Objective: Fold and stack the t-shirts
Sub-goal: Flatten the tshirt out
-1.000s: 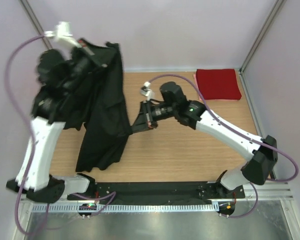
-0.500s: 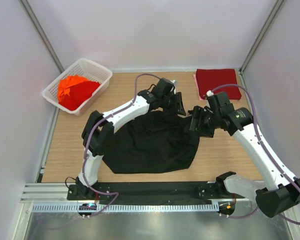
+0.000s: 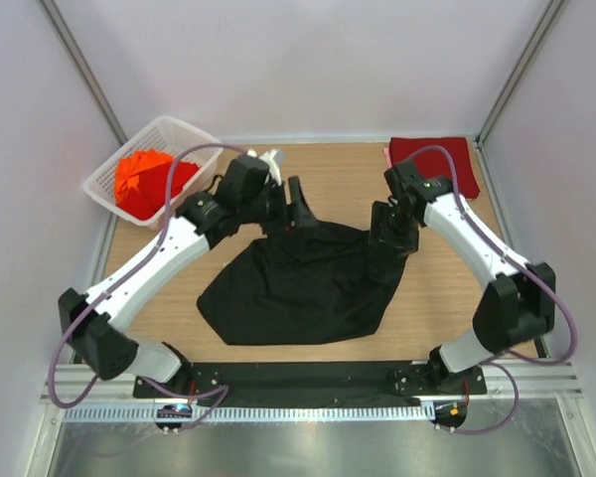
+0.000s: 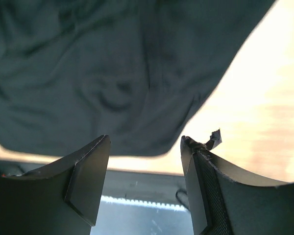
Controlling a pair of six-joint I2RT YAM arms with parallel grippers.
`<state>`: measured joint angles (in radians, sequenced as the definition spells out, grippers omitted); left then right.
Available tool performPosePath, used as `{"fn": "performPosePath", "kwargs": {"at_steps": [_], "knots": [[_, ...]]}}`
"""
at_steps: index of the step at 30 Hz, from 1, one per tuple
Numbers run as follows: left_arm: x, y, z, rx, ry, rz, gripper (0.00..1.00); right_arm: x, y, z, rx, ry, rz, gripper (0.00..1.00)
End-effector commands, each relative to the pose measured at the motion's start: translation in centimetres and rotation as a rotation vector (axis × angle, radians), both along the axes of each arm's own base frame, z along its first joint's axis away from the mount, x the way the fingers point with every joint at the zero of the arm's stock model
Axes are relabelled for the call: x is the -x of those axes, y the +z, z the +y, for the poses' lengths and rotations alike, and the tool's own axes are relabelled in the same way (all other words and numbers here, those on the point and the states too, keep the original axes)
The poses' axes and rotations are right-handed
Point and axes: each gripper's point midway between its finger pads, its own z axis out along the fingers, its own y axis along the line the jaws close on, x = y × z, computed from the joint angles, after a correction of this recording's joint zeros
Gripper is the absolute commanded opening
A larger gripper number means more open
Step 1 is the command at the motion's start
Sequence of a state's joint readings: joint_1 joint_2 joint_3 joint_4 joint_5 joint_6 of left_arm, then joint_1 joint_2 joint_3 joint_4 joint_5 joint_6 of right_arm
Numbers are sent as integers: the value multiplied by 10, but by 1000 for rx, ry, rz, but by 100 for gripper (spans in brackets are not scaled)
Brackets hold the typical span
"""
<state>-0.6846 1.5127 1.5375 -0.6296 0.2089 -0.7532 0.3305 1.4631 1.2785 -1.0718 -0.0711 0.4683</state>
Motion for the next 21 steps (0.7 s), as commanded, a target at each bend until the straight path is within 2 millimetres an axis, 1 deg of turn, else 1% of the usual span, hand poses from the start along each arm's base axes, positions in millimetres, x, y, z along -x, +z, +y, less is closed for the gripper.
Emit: {"fn": "performPosePath", "kwargs": {"at_steps": [1,2,3,4,6,7,8,9,11,12,13,17,20,21], "knots": [[45,-83,37,-137,61,211,66,-43,1,-2,58,18,-74,66],[53,-95,44,-144,88,250,65,-48,-14,0,74,22,-29,66],[67,-117,57,-177,105,293,62,-58,-12,-5,114,13,-48,66],[73,-129,65,-198,126,316,61,-63,-14,-6,130,16,-47,66],[83,-148,74,-220,168,374,60,-74,-25,-5,149,21,-24,65],[92,-167,82,-250,185,419,60,-77,-30,-4,156,30,-10,65],[93,-173,83,-253,198,427,61,-79,-33,-3,162,31,-1,64],[95,-182,85,-257,224,453,64,-81,-41,-4,176,37,25,62],[96,-205,93,-281,255,503,65,-84,-46,-5,194,37,35,59],[95,-211,95,-287,267,517,64,-84,-50,-5,197,41,43,59],[95,-222,98,-310,277,545,64,-84,-52,-5,196,37,47,59],[85,-235,107,-371,278,559,63,-82,-57,-8,215,38,57,57],[75,-247,123,-435,298,582,62,-84,-60,-10,234,41,61,57],[69,-251,132,-453,323,588,62,-85,-62,-11,237,38,67,57]]}}
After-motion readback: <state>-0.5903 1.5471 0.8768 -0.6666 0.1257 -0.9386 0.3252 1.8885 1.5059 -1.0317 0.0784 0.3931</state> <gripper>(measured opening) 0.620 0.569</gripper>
